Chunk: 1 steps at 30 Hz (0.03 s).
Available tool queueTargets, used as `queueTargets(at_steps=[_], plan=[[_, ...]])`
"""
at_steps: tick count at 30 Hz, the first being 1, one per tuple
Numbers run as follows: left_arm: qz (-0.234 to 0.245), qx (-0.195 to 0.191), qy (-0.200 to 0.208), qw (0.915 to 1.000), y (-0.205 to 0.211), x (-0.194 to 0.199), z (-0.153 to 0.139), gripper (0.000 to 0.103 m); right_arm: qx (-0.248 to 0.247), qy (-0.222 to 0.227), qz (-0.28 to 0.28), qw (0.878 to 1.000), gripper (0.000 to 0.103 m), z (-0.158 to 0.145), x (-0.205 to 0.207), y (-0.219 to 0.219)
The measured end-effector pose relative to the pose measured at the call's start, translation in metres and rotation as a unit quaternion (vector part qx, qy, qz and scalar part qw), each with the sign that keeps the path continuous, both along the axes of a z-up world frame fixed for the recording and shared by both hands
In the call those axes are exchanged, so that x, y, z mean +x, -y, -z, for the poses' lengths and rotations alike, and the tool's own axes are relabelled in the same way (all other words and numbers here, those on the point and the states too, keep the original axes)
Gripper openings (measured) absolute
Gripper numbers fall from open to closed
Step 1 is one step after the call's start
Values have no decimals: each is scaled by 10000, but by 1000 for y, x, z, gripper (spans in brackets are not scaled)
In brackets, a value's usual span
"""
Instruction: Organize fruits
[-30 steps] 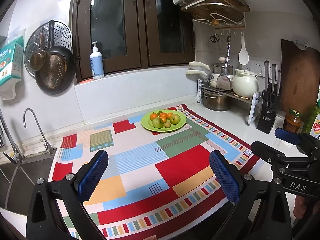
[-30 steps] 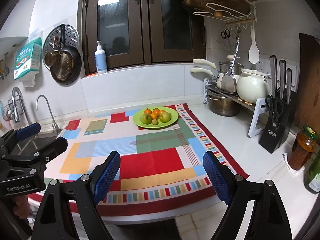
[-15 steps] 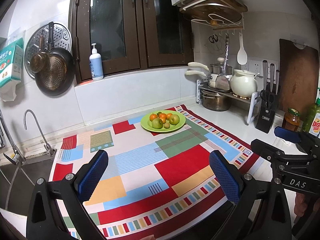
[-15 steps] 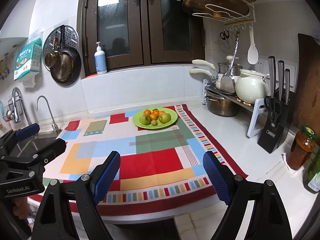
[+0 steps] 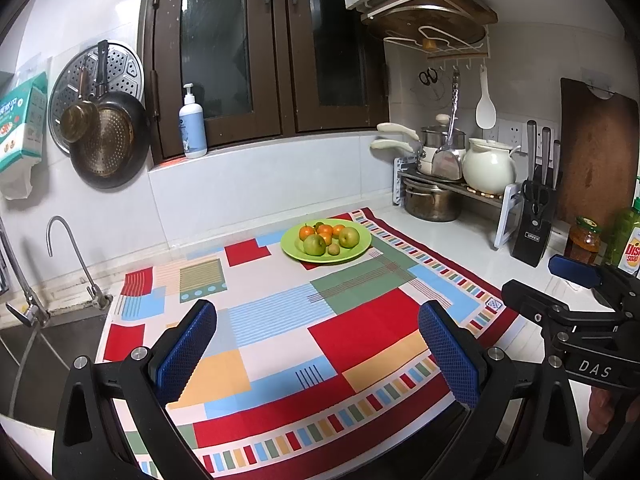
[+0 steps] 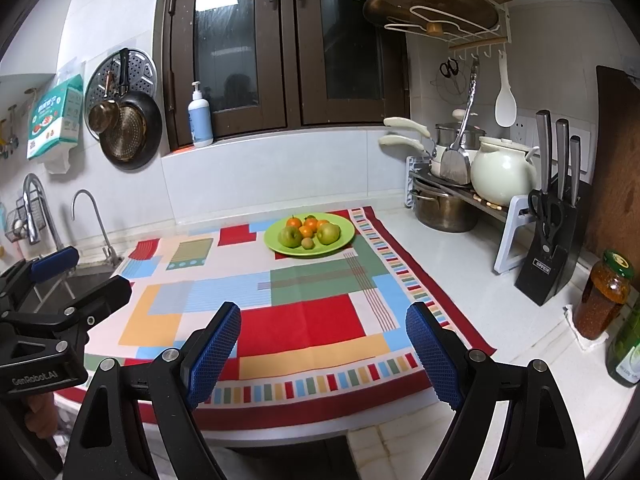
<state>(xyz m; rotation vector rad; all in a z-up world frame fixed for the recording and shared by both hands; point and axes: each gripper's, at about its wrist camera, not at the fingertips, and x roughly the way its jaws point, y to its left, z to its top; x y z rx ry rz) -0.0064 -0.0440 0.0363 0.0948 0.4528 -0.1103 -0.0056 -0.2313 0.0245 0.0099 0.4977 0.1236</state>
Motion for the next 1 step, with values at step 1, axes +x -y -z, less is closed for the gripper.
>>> queueTargets(at_steps=[1], plan=[[3,0,-2,10000,0,0,0,103,0,-5,1,10000,85,1,1,0]])
